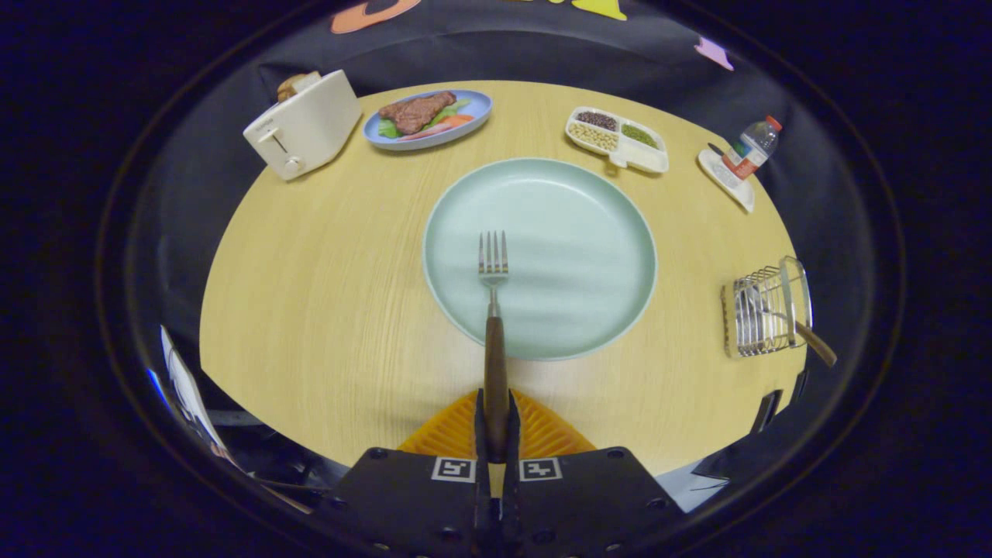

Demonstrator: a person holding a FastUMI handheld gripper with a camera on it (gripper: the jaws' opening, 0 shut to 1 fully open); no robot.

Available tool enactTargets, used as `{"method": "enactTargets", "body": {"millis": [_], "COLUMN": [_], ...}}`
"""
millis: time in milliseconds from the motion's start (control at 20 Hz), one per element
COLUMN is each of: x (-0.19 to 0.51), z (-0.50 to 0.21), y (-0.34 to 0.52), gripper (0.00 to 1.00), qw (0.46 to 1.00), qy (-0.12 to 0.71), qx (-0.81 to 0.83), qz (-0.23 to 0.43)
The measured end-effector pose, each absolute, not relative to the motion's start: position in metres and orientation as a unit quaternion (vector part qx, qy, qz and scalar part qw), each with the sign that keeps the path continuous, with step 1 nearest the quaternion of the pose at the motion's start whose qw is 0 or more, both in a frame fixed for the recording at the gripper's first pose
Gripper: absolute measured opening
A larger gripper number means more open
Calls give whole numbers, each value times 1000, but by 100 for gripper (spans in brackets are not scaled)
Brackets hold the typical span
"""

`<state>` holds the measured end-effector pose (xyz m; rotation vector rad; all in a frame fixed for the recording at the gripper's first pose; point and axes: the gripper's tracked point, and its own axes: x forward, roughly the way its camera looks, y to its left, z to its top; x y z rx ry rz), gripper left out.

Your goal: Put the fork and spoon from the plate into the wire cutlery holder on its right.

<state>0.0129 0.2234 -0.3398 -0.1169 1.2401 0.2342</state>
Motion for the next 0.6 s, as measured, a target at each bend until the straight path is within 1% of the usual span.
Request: {"method": "enactTargets", "body": {"millis": [250, 600], "x": [11, 26], "z": [-323, -301], "y": [201, 165], "gripper": [6, 5], "qw": [805, 819], "qy": [580, 553], "qx": [-36, -49], "qz": [118, 144]}}
